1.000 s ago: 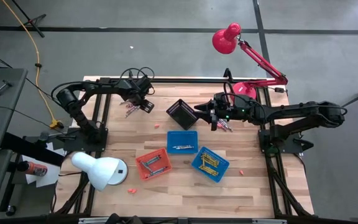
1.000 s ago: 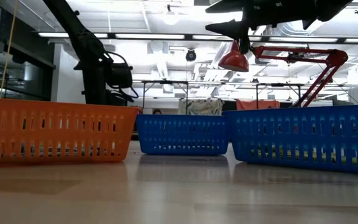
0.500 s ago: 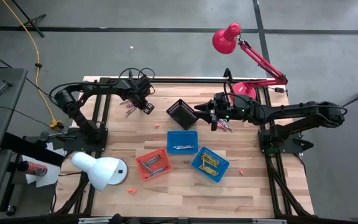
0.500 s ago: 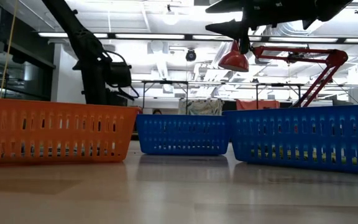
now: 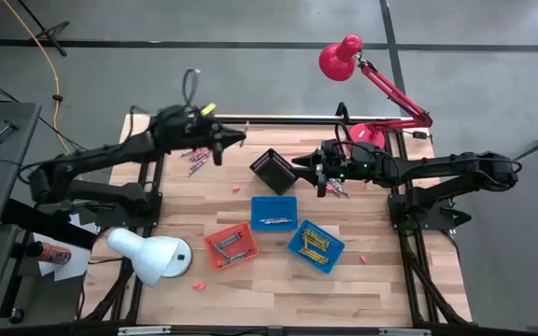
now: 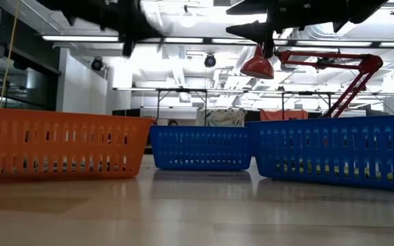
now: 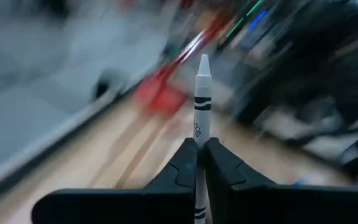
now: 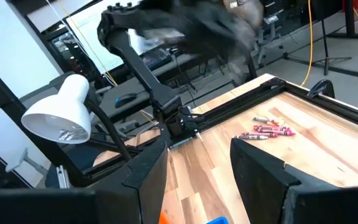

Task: Sort crayons
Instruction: Put the white crayon into the left blue bin

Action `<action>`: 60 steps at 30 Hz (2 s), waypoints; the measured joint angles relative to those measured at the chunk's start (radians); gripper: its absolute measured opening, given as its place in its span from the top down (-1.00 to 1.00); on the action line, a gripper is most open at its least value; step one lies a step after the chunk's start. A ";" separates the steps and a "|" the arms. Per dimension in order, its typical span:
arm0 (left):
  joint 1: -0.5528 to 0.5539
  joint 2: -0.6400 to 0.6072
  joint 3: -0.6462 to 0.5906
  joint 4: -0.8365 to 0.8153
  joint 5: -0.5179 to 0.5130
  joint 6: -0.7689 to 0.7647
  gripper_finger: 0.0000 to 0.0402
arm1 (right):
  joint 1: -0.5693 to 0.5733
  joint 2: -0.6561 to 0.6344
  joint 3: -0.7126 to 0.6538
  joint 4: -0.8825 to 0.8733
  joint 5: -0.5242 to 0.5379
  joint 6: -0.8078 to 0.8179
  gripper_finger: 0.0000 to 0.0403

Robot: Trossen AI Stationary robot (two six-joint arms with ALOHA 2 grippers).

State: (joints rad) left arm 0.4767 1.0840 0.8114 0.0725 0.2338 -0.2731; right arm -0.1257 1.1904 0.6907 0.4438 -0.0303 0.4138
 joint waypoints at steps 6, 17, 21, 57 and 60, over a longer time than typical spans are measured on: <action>-0.198 -0.085 -0.052 0.191 -0.128 -0.017 1.00 | 0.000 0.000 0.000 0.051 -0.007 0.000 0.15; -0.337 -0.016 -0.052 0.230 -0.240 -0.003 1.00 | 0.000 0.000 0.000 0.069 -0.008 -0.012 0.15; -0.332 -0.011 -0.052 0.260 -0.245 -0.003 1.00 | 0.000 0.000 0.000 0.070 -0.008 -0.013 0.15; -0.493 0.714 0.440 -0.499 -0.208 0.276 0.79 | -0.078 -0.053 0.001 0.129 -0.008 -0.057 0.15; -0.493 0.714 0.440 -0.499 -0.207 0.275 0.70 | -0.078 -0.053 0.001 0.133 -0.008 -0.057 0.15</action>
State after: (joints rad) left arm -0.0162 1.7977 1.2518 -0.4263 0.0265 0.0019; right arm -0.2035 1.1378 0.6918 0.5767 -0.0380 0.3573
